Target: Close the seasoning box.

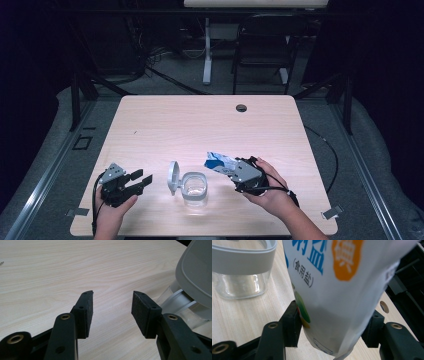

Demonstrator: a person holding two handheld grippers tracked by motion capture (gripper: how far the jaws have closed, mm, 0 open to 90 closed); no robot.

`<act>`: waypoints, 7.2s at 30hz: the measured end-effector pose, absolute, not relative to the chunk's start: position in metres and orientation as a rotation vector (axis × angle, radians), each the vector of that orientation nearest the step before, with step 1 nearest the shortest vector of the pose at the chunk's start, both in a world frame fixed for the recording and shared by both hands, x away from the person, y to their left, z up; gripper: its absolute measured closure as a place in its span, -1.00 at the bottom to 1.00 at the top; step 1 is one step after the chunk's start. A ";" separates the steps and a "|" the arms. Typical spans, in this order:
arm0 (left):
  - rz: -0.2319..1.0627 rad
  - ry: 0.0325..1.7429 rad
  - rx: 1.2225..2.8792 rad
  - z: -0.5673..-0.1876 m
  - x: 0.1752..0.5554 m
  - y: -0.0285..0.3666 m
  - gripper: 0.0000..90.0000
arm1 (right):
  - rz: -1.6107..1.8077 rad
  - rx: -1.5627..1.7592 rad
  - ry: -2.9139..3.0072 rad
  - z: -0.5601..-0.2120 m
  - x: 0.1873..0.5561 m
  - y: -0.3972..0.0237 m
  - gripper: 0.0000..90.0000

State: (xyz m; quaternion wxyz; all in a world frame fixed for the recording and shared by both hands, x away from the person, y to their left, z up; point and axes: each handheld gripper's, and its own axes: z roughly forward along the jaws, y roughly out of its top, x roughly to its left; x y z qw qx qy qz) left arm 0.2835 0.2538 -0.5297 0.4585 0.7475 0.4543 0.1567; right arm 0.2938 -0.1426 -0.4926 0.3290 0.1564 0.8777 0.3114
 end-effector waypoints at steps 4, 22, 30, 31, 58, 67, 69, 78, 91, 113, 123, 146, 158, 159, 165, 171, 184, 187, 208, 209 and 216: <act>0.386 1.119 1.842 -0.529 0.283 0.254 0.16 | 0.796 0.376 2.311 -0.492 0.293 -0.140 -0.04; 0.391 1.120 1.832 -0.529 0.283 0.255 0.16 | 0.628 0.256 2.348 -0.501 0.294 -0.129 -0.03; 0.391 1.122 1.831 -0.530 0.283 0.255 0.16 | 0.567 0.203 2.347 -0.503 0.292 -0.126 -0.03; 0.392 1.121 1.832 -0.530 0.283 0.255 0.16 | 0.577 0.204 2.343 -0.505 0.292 -0.125 -0.03; 0.390 1.120 1.831 -0.530 0.284 0.255 0.16 | 0.479 0.133 2.332 -0.504 0.290 -0.118 -0.02; 0.388 1.118 1.831 -0.531 0.284 0.255 0.16 | 0.467 0.136 2.330 -0.504 0.290 -0.118 -0.02; 0.389 1.120 1.831 -0.530 0.284 0.255 0.16 | 0.452 0.123 2.331 -0.502 0.291 -0.118 -0.02; 0.385 1.121 1.829 -0.531 0.284 0.255 0.16 | 0.438 0.105 2.325 -0.501 0.291 -0.115 -0.02; 0.387 1.121 1.830 -0.531 0.284 0.255 0.16 | 0.380 0.068 2.311 -0.498 0.291 -0.115 -0.02; 0.410 1.142 1.836 -0.532 0.284 0.255 0.05 | 0.302 0.023 2.282 -0.500 0.292 -0.111 -0.01; 0.406 1.148 1.838 -0.533 0.285 0.257 0.05 | 0.220 -0.042 2.242 -0.499 0.290 -0.107 -0.01; 0.405 1.147 1.834 -0.532 0.284 0.257 0.05 | 0.114 -0.114 2.203 -0.498 0.286 -0.102 0.00; 0.402 1.148 1.836 -0.533 0.284 0.256 0.05 | 0.062 -0.123 2.189 -0.496 0.284 -0.100 0.01; 0.402 1.148 1.836 -0.533 0.284 0.256 0.05 | 0.075 -0.127 2.188 -0.497 0.285 -0.101 0.01; 0.403 1.148 1.834 -0.533 0.284 0.256 0.05 | 0.069 -0.135 2.186 -0.496 0.285 -0.100 0.01; 0.400 1.152 1.838 -0.533 0.284 0.257 0.05 | 0.066 -0.143 2.181 -0.496 0.284 -0.100 0.01; 0.402 1.147 1.843 -0.532 0.285 0.257 0.05 | 0.055 -0.162 2.174 -0.495 0.284 -0.100 0.02; 0.402 1.149 1.833 -0.533 0.285 0.257 0.05 | 0.056 -0.162 2.175 -0.495 0.284 -0.099 0.02; 0.402 1.146 1.836 -0.533 0.285 0.257 0.05 | 0.027 -0.187 2.158 -0.493 0.284 -0.097 0.03; 0.401 1.146 1.836 -0.533 0.285 0.257 0.05 | 0.031 -0.186 2.160 -0.493 0.284 -0.097 0.03; 0.402 1.146 1.832 -0.532 0.284 0.257 0.05 | 0.016 -0.192 2.157 -0.491 0.283 -0.097 0.03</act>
